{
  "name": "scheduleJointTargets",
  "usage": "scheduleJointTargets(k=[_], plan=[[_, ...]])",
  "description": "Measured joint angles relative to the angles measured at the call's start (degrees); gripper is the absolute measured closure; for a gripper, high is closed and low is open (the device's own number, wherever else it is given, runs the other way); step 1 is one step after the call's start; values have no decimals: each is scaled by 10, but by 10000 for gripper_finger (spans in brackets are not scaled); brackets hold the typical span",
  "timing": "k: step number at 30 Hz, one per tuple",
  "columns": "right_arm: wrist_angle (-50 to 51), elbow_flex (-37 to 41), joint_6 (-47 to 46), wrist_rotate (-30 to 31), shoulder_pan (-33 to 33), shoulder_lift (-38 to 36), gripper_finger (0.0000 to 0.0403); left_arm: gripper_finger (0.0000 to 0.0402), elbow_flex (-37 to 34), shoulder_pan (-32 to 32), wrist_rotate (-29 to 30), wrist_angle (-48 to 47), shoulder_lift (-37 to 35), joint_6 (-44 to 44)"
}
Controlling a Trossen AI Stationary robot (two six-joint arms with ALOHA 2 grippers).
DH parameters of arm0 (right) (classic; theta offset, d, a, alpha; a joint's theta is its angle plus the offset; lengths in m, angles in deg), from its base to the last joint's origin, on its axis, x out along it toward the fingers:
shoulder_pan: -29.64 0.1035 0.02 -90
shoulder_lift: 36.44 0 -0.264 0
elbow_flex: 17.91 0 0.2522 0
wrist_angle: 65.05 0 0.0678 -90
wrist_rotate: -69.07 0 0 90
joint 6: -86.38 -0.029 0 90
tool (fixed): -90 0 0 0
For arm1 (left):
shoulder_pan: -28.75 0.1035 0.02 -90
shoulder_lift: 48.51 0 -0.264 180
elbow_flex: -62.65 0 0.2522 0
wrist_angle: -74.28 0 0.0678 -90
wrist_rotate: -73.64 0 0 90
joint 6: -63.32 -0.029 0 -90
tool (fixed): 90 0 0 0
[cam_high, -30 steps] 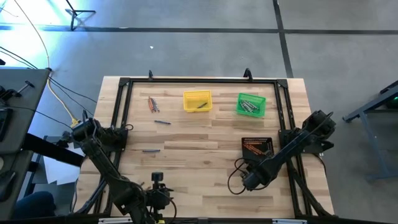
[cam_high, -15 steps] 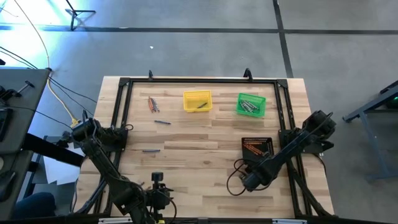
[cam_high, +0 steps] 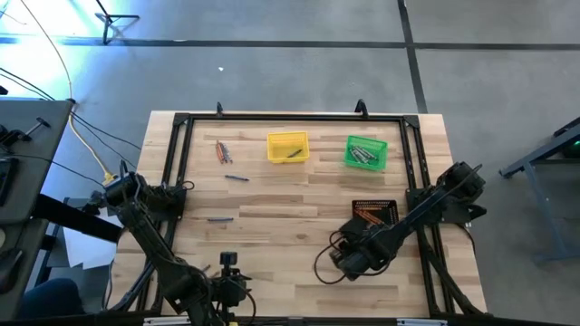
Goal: Sort crayons
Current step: Put the orange crayon into the black basket
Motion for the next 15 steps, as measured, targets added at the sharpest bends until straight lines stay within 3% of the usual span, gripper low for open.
scheduleJointTargets(k=[15], plan=[[-59, -3, 26, -1, -36, 57, 284, 287, 0, -17, -4, -1, 0, -5]])
